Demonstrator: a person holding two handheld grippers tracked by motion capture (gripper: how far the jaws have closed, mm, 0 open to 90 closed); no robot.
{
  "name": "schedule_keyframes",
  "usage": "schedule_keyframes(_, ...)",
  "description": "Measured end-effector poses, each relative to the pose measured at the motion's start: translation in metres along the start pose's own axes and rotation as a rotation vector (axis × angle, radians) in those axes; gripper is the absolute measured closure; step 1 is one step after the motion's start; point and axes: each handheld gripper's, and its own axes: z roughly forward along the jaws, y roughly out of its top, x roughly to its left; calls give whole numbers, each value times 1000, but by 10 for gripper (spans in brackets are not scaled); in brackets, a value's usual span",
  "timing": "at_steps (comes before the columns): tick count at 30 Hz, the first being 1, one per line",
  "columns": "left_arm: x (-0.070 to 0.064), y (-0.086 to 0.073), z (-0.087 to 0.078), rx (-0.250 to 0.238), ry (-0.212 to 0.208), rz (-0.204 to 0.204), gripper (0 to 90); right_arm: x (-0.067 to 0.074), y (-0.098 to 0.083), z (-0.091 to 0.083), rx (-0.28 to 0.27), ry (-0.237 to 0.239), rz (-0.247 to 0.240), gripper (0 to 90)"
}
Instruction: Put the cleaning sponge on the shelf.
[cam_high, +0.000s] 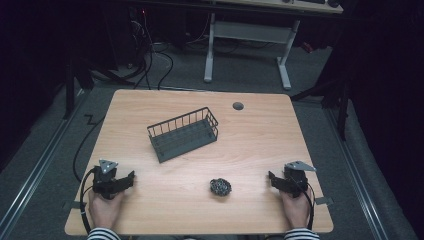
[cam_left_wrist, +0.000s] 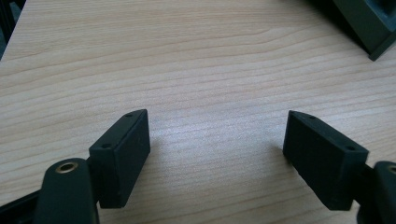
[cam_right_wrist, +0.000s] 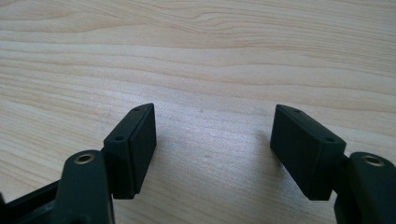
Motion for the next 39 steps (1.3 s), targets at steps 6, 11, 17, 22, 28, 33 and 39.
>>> schedule_keyframes(6, 0, 0, 0, 0, -3, -1, 227, 0, 0, 0, 2, 1, 2, 318)
schedule_keyframes(11, 0, 0, 0, 1, -5, 0, 221, 0, 0, 0, 1, 0, 1, 318)
schedule_keyframes(17, 0, 0, 0, 1, -6, 0, 221, 0, 0, 0, 1, 1, 0, 318)
schedule_keyframes(22, 0, 0, 0, 1, -7, 5, 222, 0, 0, 0, 2, 1, 1, 318)
schedule_keyframes(28, 1, 0, 0, 2, -4, 3, 235, 0, 0, 0, 1, 5, 0, 318)
schedule_keyframes(33, 1, 0, 0, -1, 3, -4, 235, 0, 0, 0, -1, 6, -3, 317)
schedule_keyframes(39, 1, 1, -2, 0, -26, -21, 232, 0, 0, 0, 1, 6, -4, 317)
